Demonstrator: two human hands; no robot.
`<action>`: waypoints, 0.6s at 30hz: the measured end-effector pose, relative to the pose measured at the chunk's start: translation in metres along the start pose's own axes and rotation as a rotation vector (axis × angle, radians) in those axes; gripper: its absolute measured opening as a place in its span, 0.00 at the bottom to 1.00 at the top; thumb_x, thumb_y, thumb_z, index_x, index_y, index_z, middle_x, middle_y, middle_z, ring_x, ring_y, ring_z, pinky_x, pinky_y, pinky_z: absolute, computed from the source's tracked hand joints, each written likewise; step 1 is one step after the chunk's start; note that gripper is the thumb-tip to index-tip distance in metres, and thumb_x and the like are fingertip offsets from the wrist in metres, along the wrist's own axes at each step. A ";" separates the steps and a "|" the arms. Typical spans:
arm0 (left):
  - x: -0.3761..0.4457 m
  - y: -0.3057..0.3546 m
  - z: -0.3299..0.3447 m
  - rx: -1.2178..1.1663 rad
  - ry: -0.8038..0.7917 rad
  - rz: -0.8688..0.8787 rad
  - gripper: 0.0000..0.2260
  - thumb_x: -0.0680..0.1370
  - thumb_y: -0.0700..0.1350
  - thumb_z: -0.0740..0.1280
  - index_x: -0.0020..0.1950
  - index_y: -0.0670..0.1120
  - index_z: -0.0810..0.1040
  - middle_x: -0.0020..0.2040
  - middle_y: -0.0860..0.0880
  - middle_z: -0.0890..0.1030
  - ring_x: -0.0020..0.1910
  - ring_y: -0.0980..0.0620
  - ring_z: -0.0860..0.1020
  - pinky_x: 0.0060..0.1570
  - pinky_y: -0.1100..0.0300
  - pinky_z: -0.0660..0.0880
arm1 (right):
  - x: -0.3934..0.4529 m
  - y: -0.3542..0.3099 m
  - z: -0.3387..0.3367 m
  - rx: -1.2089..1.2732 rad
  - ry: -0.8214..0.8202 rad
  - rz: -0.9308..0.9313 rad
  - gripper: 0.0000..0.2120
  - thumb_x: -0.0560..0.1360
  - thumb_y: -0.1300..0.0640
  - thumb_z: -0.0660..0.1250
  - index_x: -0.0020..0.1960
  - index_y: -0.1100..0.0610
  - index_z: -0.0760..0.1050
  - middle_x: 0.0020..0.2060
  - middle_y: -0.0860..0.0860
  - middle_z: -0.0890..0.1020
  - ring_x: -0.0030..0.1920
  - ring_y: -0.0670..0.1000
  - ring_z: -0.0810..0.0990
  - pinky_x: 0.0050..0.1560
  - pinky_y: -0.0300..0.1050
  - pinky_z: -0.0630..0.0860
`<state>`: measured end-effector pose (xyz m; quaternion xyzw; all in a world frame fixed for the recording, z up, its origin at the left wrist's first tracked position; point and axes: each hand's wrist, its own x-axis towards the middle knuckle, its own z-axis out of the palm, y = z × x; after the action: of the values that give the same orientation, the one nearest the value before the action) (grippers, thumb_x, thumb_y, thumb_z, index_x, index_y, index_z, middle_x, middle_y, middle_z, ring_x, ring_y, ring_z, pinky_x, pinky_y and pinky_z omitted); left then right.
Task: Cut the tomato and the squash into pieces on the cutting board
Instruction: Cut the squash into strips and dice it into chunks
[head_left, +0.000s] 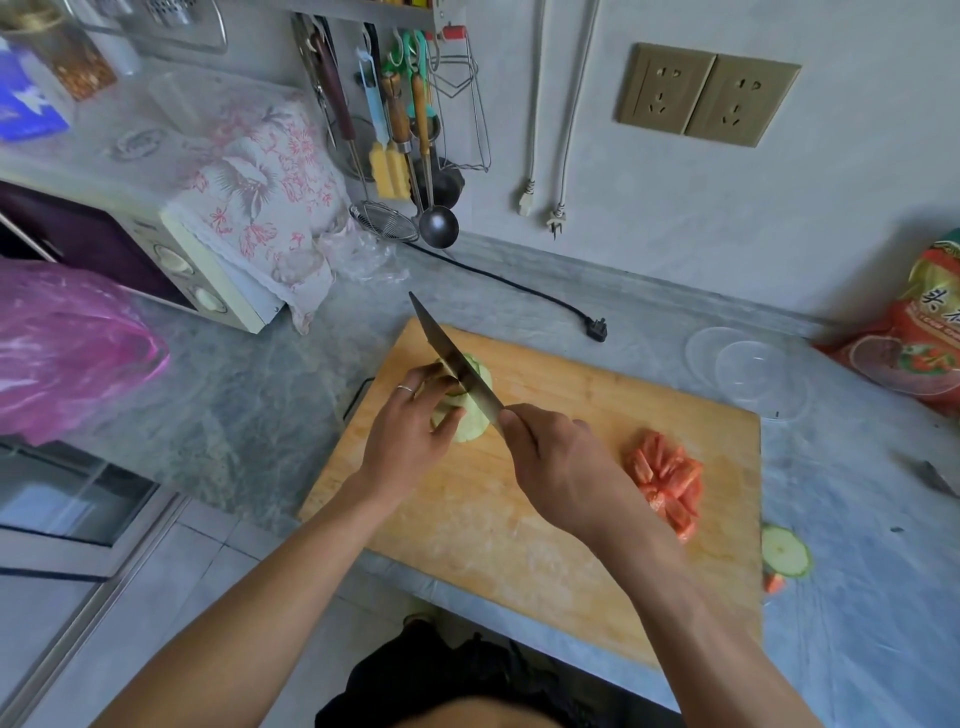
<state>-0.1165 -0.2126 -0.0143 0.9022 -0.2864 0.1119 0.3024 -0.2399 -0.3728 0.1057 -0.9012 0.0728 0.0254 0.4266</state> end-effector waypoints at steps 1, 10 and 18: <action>0.000 0.000 0.000 0.002 -0.003 -0.002 0.14 0.76 0.47 0.72 0.61 0.47 0.81 0.64 0.48 0.77 0.61 0.50 0.77 0.48 0.59 0.76 | 0.000 0.000 0.000 0.000 -0.004 0.002 0.19 0.84 0.48 0.53 0.37 0.53 0.67 0.26 0.50 0.70 0.25 0.51 0.64 0.28 0.48 0.63; 0.000 0.003 0.002 0.008 0.009 -0.016 0.13 0.75 0.45 0.71 0.59 0.46 0.81 0.63 0.47 0.77 0.57 0.47 0.79 0.43 0.56 0.78 | 0.005 0.001 0.003 -0.047 -0.010 0.011 0.18 0.84 0.48 0.53 0.37 0.51 0.66 0.26 0.51 0.70 0.25 0.53 0.65 0.28 0.45 0.62; 0.000 0.007 0.004 0.028 -0.003 -0.050 0.13 0.75 0.47 0.73 0.59 0.47 0.80 0.63 0.47 0.76 0.58 0.45 0.78 0.40 0.53 0.80 | 0.003 -0.001 0.000 -0.033 -0.022 0.018 0.18 0.84 0.48 0.52 0.38 0.52 0.67 0.27 0.50 0.70 0.25 0.51 0.64 0.28 0.46 0.62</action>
<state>-0.1204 -0.2192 -0.0142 0.9134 -0.2626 0.1069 0.2922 -0.2371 -0.3725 0.1056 -0.9071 0.0756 0.0405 0.4122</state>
